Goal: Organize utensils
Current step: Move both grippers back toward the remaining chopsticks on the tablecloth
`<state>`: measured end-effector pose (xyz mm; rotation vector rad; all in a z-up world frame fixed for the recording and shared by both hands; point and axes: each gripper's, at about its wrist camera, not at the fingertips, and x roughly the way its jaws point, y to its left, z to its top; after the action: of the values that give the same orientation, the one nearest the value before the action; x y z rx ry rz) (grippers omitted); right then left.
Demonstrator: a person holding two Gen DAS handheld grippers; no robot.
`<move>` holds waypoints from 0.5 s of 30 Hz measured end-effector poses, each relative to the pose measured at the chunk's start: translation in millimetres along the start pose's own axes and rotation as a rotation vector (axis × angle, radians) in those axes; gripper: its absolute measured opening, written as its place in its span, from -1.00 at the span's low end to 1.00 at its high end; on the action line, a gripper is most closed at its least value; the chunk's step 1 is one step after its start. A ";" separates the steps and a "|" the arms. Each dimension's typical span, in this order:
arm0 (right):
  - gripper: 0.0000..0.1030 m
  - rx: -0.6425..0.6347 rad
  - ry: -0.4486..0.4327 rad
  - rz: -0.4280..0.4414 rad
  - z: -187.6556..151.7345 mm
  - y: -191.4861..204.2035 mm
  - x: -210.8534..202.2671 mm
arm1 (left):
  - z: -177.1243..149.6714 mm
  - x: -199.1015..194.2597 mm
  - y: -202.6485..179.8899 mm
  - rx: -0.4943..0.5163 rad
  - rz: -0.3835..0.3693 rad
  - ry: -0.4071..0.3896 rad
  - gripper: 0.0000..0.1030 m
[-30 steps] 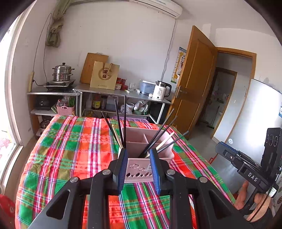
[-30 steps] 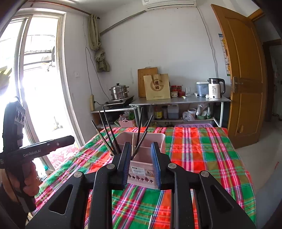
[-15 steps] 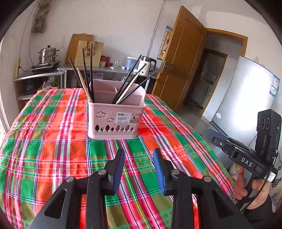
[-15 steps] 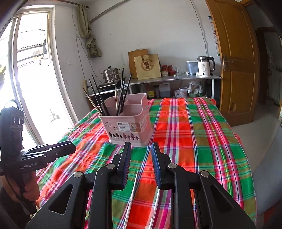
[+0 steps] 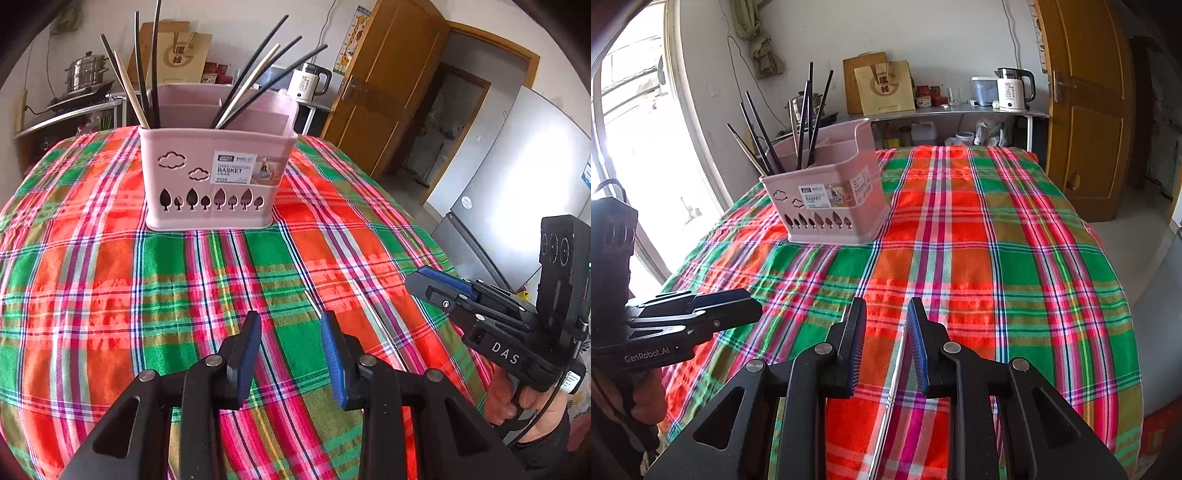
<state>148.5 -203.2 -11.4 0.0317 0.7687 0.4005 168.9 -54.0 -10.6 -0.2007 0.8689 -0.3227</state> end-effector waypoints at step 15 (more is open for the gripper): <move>-0.80 -0.036 0.152 -0.018 -10.3 -9.8 50.0 | 11.4 66.4 -7.2 -0.028 -0.002 0.134 -0.36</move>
<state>177.1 -195.2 -54.0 -0.0402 0.9111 0.4032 216.2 -83.9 -48.7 -0.2072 1.0056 -0.3286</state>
